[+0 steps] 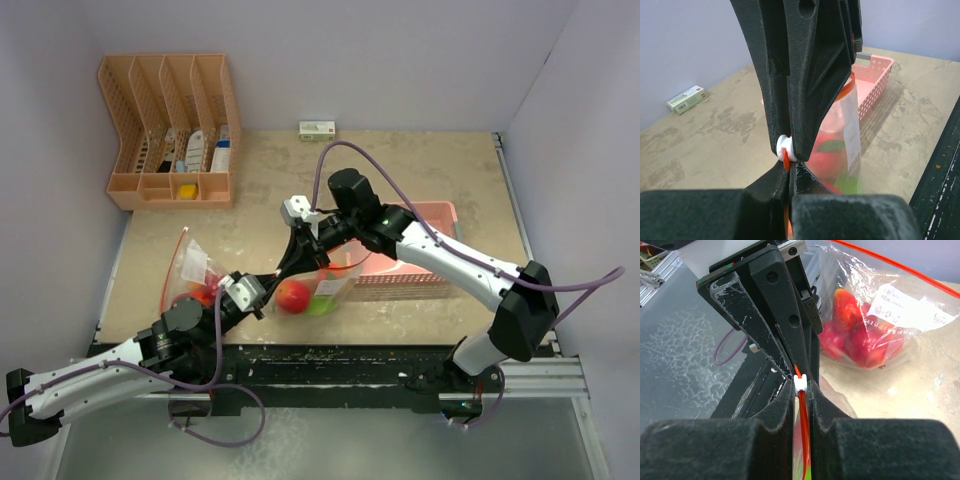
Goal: Place the food in the zip-top bag and seal the zipper
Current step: Zip the zipper food storage bag at the center of the board.
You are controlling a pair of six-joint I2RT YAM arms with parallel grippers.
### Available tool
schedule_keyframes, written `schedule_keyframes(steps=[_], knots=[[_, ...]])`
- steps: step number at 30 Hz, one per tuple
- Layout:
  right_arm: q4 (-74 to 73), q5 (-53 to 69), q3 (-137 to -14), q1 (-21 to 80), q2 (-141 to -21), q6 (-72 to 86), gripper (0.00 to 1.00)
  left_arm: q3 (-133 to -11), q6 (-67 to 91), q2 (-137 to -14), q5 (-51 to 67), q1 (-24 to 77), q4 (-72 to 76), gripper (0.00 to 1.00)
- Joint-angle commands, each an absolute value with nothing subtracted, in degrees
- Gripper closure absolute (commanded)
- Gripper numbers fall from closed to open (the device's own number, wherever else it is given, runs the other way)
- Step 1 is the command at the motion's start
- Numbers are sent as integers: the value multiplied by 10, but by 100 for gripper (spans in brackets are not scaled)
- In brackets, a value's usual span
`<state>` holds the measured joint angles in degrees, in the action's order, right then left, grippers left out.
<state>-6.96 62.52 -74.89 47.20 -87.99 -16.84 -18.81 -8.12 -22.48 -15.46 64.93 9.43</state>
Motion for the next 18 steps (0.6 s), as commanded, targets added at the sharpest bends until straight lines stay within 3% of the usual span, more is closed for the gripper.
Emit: schedule_keyframes(steps=[1, 10, 18], knots=[[-39, 595, -752, 468, -850, -150, 93, -204, -77, -220, -160, 650, 112, 100], [9, 558, -671, 414, -786, -105, 98, -211, -80, -167, -206, 649, 96, 100], [24, 455, -623, 389, -752, -73, 100, -220, -102, -125, -279, 650, 119, 100]])
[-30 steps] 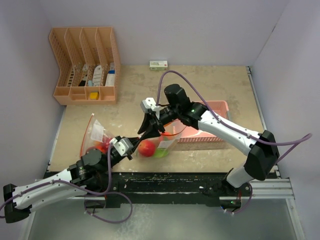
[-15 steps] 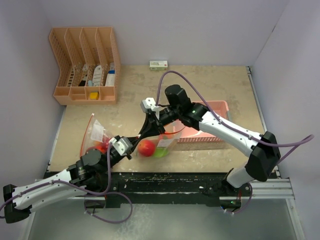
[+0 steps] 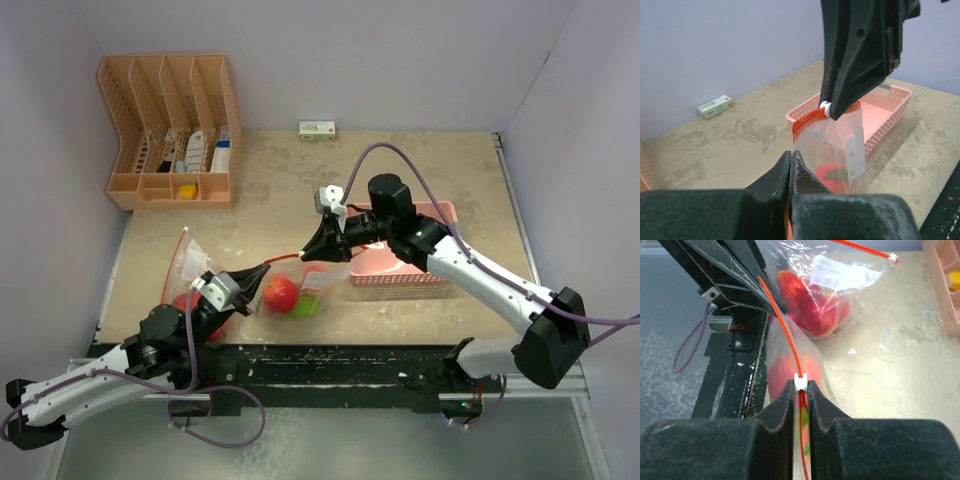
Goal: Place the food in the zip-top bag and seal the zipper
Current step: Zip the zipper food storage bag at the center of the board.
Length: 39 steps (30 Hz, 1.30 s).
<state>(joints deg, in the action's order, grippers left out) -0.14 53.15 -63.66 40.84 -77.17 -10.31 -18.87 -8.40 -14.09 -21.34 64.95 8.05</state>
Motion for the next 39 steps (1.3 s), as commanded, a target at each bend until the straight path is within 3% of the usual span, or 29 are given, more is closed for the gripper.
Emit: schedule_keyframes(steps=[1, 11, 17, 26, 30, 31, 37, 39], knots=[[23, 436, -620, 386, -750, -67, 100, -221, -107, -126, -293, 650, 127, 100], [-4, 239, -586, 371, -715, 0, 100, -258, -179, -208, -476, 650, 226, 100], [-4, 149, -556, 367, -697, 21, 100, -290, -239, -243, -527, 650, 289, 100], [-9, 108, -548, 366, -687, 31, 100, -282, -305, -264, -557, 649, 374, 100], [4, 167, -547, 366, -677, 24, 100, -279, -271, -277, -458, 649, 342, 100], [8, 188, -546, 366, -671, 18, 100, -273, -266, -280, -426, 648, 343, 97], [29, 246, -537, 365, -635, 8, 100, -262, -222, -307, -230, 638, 299, 45], [28, 262, -537, 366, -627, 1, 100, -239, -207, -314, -198, 631, 316, 32]])
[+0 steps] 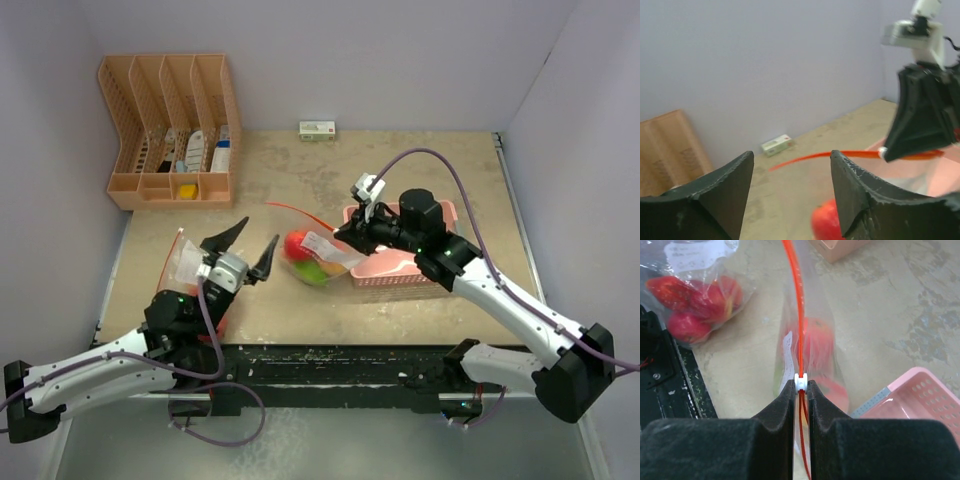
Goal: Place the food in the zip-top bag and seal the zipper
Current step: Zip the zipper food storage bag at the center of the board.
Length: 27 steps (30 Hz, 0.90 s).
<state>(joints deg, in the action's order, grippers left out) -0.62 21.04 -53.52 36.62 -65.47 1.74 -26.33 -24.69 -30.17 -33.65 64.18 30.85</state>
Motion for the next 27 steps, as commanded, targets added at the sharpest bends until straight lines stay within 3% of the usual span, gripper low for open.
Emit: schedule_keyframes(steps=[1, 3, 7, 11, 18, 27], knots=[[28, 270, -536, 366, -623, -1, 100, -229, -198, -318, -194, 626, 323, 26], [32, 281, -531, 365, -616, -3, 100, -208, -184, -328, -188, 614, 342, 16], [35, 300, -529, 365, -622, -6, 100, -209, -212, -382, -115, 574, 329, 10], [23, 321, -537, 365, -637, -20, 100, -299, -303, -492, -129, 570, 226, 4], [15, 333, -540, 365, -635, -27, 100, -384, -390, -522, -81, 566, 158, 1], [12, 354, -545, 366, -630, -36, 100, -514, -450, -529, -4, 563, -52, 3]])
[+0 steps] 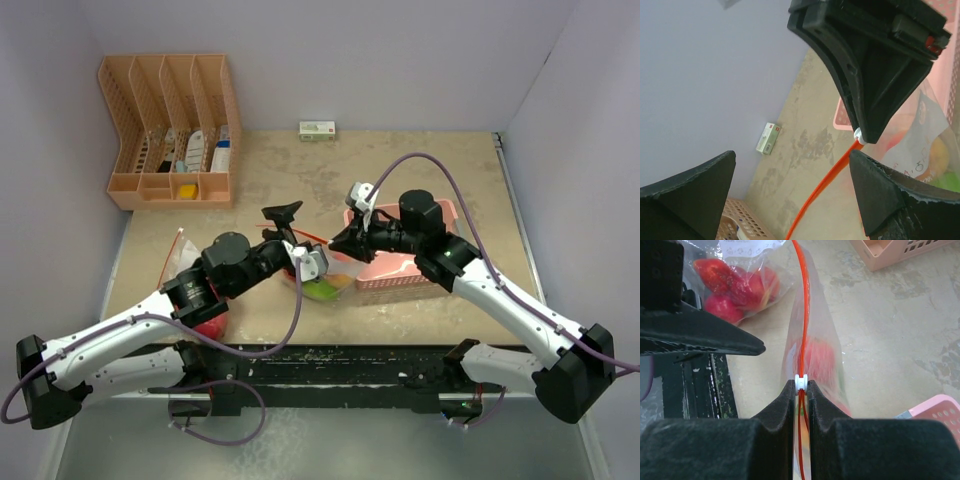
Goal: Place the food in the zip-top bag and seal the zipper
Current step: Zip the zipper food storage bag at the center of the board.
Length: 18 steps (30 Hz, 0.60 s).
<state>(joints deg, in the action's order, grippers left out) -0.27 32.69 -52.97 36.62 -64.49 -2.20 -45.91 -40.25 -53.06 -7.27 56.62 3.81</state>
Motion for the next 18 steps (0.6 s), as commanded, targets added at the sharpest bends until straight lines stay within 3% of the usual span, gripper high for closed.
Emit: schedule_keyframes(steps=[1, 9, 18], knots=[[11, 356, -545, 365, -627, -37, 100, -532, -451, -537, 6, 562, -77, 3], [9, 367, -546, 365, -610, -44, 100, -608, -414, -575, 157, 545, -225, 8], [11, 389, -543, 365, -598, -46, 100, -630, -409, -613, 147, 536, -276, 10]])
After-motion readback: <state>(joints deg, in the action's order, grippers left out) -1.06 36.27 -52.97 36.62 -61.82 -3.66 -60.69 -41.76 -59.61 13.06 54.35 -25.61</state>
